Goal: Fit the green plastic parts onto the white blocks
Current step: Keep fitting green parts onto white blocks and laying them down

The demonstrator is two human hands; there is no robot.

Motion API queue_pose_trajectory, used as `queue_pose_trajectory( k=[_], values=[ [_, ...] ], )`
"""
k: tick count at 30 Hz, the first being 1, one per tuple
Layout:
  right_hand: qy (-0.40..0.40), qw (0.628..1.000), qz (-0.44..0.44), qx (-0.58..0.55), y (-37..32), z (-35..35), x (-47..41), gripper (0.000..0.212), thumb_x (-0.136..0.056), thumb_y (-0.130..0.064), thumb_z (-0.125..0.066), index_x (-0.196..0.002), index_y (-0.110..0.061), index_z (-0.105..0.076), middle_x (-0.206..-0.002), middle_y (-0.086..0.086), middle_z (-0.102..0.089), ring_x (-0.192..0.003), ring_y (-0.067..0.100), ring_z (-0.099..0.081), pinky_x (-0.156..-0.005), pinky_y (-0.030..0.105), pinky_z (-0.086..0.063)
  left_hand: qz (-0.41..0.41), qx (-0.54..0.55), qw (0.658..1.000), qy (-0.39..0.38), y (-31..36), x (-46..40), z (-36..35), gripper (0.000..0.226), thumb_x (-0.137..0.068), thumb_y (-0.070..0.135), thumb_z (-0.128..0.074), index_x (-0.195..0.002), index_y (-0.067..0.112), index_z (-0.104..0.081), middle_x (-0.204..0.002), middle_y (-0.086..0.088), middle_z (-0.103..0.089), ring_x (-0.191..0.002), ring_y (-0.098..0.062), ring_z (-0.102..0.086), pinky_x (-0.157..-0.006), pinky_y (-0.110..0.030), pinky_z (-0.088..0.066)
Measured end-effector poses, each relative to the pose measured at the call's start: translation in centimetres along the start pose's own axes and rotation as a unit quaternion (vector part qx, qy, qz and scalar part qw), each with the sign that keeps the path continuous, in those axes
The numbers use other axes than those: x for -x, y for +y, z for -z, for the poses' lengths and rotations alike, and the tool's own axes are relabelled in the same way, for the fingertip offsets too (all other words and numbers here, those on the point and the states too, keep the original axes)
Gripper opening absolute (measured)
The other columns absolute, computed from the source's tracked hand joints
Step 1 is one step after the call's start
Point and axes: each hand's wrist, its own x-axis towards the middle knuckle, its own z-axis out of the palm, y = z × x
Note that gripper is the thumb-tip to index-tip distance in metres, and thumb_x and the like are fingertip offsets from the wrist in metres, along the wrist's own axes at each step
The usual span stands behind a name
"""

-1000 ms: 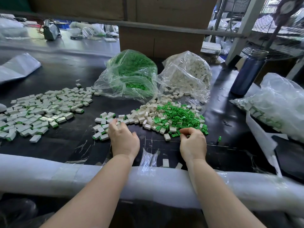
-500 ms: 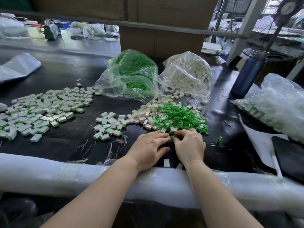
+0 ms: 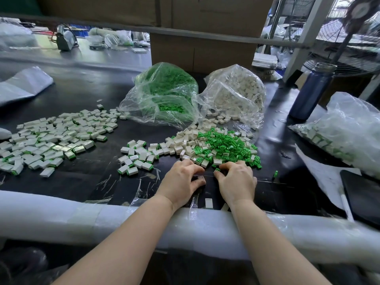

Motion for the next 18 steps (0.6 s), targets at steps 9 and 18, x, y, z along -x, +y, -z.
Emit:
queue_pose_trajectory(
  k=[9, 18],
  values=[
    [0.034, 0.998, 0.043, -0.044, -0.01, -0.05, 0.00, 0.012, -0.086, -0.028, -0.064, -0.097, -0.023, -0.062, -0.107, -0.003, -0.056, -0.111, 0.020, -0.044, -0.088, 0.032, -0.029, 0.015, 0.067, 0.998, 0.000, 0.05, 0.24, 0.24, 0.013, -0.081, 0.020, -0.070, -0.092, 0.022, -0.063, -0.085, 0.011, -0.058, -0.082, -0.005, -0.049, -0.084, -0.020, -0.042],
    [-0.009, 0.943, 0.126, -0.309, -0.38, 0.32, 0.54, 0.011, -0.082, -0.004, -0.068, -0.086, -0.014, -0.069, -0.079, -0.003, -0.065, -0.077, 0.015, -0.061, -0.076, 0.025, -0.051, 0.075, 0.264, 0.960, 0.050, -0.35, 0.24, 0.87, 0.023, -0.080, 0.009, -0.070, -0.084, 0.031, -0.067, -0.081, 0.002, -0.068, -0.076, -0.011, -0.063, -0.079, -0.019, -0.051]
  ],
)
